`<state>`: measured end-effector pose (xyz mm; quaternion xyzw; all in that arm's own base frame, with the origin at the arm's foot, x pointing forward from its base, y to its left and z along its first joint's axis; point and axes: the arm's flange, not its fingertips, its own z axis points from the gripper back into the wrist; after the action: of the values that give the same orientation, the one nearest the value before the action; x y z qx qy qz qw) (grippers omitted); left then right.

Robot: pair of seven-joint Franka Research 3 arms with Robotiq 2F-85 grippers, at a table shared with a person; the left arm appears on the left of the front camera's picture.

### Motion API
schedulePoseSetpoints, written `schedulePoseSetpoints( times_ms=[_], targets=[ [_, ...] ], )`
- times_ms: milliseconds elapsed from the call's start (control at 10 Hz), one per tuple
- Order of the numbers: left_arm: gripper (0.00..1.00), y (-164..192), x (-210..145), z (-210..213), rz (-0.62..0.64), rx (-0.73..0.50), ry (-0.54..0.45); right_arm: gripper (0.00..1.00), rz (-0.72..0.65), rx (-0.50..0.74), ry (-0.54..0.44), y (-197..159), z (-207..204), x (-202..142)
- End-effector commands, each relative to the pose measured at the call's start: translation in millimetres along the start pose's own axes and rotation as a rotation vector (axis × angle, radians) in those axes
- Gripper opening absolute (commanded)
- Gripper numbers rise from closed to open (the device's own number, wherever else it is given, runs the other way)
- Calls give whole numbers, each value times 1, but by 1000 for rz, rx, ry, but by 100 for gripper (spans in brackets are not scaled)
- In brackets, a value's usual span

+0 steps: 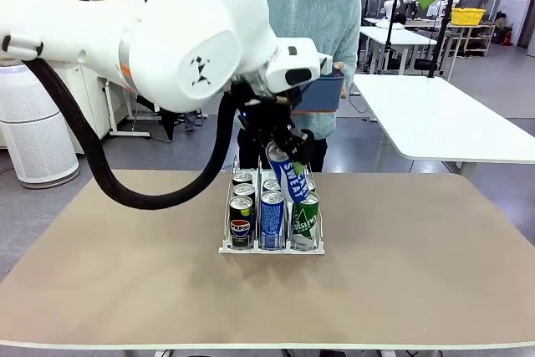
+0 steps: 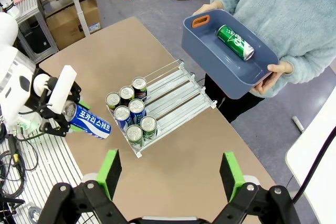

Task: Fill the beverage cans into the dispenser.
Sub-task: Place the picked Ionic drink in the line of the Automatic Can Dispenser with the same cans.

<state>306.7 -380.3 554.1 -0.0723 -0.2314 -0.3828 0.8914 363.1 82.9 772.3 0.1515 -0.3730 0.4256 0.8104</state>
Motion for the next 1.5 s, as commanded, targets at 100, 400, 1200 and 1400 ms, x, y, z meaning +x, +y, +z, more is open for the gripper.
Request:
schedulePoseSetpoints(
  times_ms=[100,400,1200,1400],
  targets=[
    [57,0,0,0,0,0,0,100,-2,2,1,1,0,-1],
    [57,0,0,0,0,0,0,100,-2,2,1,1,0,-1],
    [57,-4,-14,-51,5,54,119,100,-2,2,1,1,0,-1],
    [57,-6,-14,-71,33,66,135,100,-2,2,1,1,0,-1]
  ],
)
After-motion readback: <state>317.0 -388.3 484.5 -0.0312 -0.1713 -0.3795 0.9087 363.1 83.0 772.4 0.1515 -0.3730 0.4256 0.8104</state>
